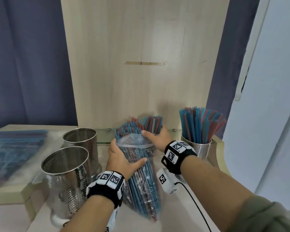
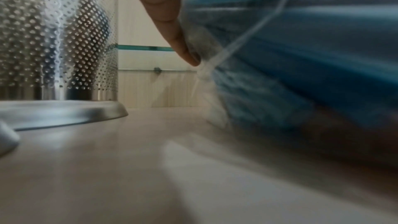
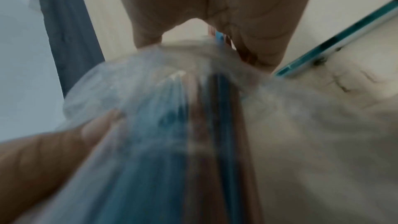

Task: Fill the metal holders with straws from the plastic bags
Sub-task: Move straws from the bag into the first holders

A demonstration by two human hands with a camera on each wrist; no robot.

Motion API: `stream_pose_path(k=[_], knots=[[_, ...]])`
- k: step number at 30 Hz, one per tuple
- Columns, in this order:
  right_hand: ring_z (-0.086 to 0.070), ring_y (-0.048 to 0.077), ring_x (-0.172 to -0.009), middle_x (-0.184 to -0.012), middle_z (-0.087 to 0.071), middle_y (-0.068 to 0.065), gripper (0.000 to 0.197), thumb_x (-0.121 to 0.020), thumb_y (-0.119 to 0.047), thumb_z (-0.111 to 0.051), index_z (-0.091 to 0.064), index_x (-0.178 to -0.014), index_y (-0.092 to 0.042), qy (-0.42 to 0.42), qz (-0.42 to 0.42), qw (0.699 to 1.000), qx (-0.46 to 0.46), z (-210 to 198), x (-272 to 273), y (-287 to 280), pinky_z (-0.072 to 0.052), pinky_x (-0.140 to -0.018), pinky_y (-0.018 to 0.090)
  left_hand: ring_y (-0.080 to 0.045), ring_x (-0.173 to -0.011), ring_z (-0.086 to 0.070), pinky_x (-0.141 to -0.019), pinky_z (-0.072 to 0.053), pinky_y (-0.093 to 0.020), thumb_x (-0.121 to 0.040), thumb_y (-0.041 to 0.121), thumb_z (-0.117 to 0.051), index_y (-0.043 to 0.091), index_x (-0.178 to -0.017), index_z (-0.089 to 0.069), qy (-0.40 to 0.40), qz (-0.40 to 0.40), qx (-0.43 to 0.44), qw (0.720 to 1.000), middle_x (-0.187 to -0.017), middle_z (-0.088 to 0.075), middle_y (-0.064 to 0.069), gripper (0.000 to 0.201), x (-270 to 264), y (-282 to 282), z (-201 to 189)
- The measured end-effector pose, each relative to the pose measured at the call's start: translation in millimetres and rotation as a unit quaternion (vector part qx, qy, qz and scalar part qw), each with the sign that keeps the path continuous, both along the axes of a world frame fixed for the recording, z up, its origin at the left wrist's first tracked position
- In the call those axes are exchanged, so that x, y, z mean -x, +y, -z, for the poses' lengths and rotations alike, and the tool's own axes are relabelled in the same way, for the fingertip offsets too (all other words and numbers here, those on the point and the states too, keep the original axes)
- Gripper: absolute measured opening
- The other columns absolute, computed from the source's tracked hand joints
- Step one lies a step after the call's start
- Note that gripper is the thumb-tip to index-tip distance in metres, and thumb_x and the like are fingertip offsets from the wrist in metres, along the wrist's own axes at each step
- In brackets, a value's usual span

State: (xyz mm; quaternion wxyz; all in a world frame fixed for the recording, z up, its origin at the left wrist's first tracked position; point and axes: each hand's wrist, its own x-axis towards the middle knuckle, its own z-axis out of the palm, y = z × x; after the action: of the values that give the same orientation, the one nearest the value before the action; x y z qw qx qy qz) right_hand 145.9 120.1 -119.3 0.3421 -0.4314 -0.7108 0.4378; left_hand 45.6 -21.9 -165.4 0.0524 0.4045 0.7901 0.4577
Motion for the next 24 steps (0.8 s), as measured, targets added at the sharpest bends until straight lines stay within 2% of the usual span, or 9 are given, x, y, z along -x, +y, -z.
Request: stream_pose_path(k=[2, 3, 5, 7, 12, 18, 20, 22, 24], knots=[[-0.063, 0.023, -0.113, -0.128, -0.063, 0.004, 0.106, -0.055, -0.07, -0.084, -0.045, -0.136, -0.014, -0.004, -0.016, 1.0, 0.021, 10.8, 5.0, 6.3, -0.052, -0.099, 0.045, -0.026, -0.135, -0.04, -0.106, -0.036, -0.029, -0.057, 0.054, -0.087, 0.011, -0.151, -0.003, 0.005, 0.021, -0.025, 0.999, -0.155, -0.026, -0.013, 0.133, 0.7, -0.1, 2.0], [-0.064, 0.021, -0.11, -0.125, -0.064, 0.003, 0.099, -0.057, -0.067, -0.084, -0.047, -0.132, -0.014, 0.008, -0.025, 0.999, 0.025, 9.5, 4.9, 2.4, -0.053, -0.097, 0.042, -0.024, -0.135, -0.04, -0.105, -0.034, -0.025, -0.057, 0.051, -0.089, 0.012, -0.151, -0.004, 0.011, 0.031, -0.038, 0.999, -0.154, -0.028, -0.012, 0.132, 1.3, 0.1, 2.6], [-0.065, 0.016, -0.098, -0.112, -0.066, -0.001, 0.062, -0.075, -0.046, -0.083, -0.053, -0.12, -0.015, 0.048, -0.024, 0.998, 0.026, 7.7, 2.5, -1.6, -0.054, -0.086, 0.03, -0.022, -0.135, -0.04, -0.102, -0.03, -0.018, -0.057, 0.047, -0.09, 0.014, -0.151, -0.006, 0.021, 0.049, -0.064, 0.997, -0.154, -0.029, -0.01, 0.13, 2.2, 0.9, 3.0], [-0.065, 0.012, -0.088, -0.104, -0.067, -0.001, 0.041, -0.084, -0.035, -0.077, -0.058, -0.115, -0.015, 0.076, -0.012, 0.997, 0.017, 6.6, -1.9, 0.4, -0.05, -0.072, 0.019, -0.02, -0.136, -0.038, -0.104, -0.028, -0.018, -0.057, 0.046, -0.09, 0.016, -0.151, -0.006, 0.029, 0.066, -0.079, 0.994, -0.154, -0.03, -0.008, 0.13, 3.6, 2.6, 3.0], [-0.068, 0.022, -0.093, -0.104, -0.072, 0.005, 0.036, -0.086, -0.04, -0.073, -0.065, -0.109, -0.014, 0.059, 0.042, 0.997, 0.004, 3.4, -1.9, 12.8, -0.055, -0.088, 0.036, -0.02, -0.141, -0.034, -0.11, -0.03, -0.026, -0.059, 0.062, -0.081, 0.017, -0.153, -0.001, 0.057, 0.071, -0.038, 0.995, -0.159, -0.022, -0.007, 0.131, 4.4, 4.4, 5.2], [-0.065, 0.022, -0.078, -0.084, -0.065, 0.001, 0.031, -0.087, -0.04, -0.073, -0.066, -0.099, -0.013, -0.056, 0.075, 0.996, -0.007, -12.0, -2.8, 18.1, -0.054, -0.072, 0.031, -0.026, -0.143, -0.03, -0.114, -0.033, -0.04, -0.06, 0.087, -0.052, 0.017, -0.153, 0.004, 0.05, 0.02, 0.031, 0.998, -0.161, -0.016, -0.011, 0.13, 4.9, 3.2, 5.4], [-0.067, 0.023, -0.08, -0.087, -0.068, 0.003, 0.035, -0.086, -0.039, -0.072, -0.067, -0.103, -0.009, -0.071, 0.077, 0.994, -0.011, -19.1, -3.0, 18.8, -0.057, -0.076, 0.034, -0.027, -0.143, -0.03, -0.114, -0.032, -0.04, -0.055, 0.09, -0.047, 0.017, -0.153, 0.004, 0.039, 0.013, 0.037, 0.998, -0.161, -0.016, -0.011, 0.133, 5.5, 3.1, 4.9], [-0.068, 0.026, -0.082, -0.091, -0.07, 0.006, 0.04, -0.086, -0.042, -0.071, -0.067, -0.106, -0.008, -0.082, 0.079, 0.993, -0.013, -26.5, -2.8, 18.0, -0.058, -0.08, 0.038, -0.027, -0.143, -0.029, -0.114, -0.031, -0.04, -0.056, 0.089, -0.048, 0.016, -0.153, 0.004, 0.033, 0.011, 0.039, 0.999, -0.161, -0.016, -0.011, 0.133, 5.6, 3.6, 5.1], [-0.065, 0.026, -0.079, -0.087, -0.067, 0.005, 0.035, -0.088, -0.042, -0.069, -0.066, -0.101, -0.009, -0.072, 0.075, 0.994, -0.016, -32.4, -2.1, 18.6, -0.056, -0.075, 0.036, -0.027, -0.143, -0.029, -0.114, -0.03, -0.039, -0.062, 0.084, -0.055, 0.015, -0.153, 0.004, 0.032, 0.007, 0.036, 0.999, -0.16, -0.016, -0.012, 0.129, 5.0, 4.0, 5.6]])
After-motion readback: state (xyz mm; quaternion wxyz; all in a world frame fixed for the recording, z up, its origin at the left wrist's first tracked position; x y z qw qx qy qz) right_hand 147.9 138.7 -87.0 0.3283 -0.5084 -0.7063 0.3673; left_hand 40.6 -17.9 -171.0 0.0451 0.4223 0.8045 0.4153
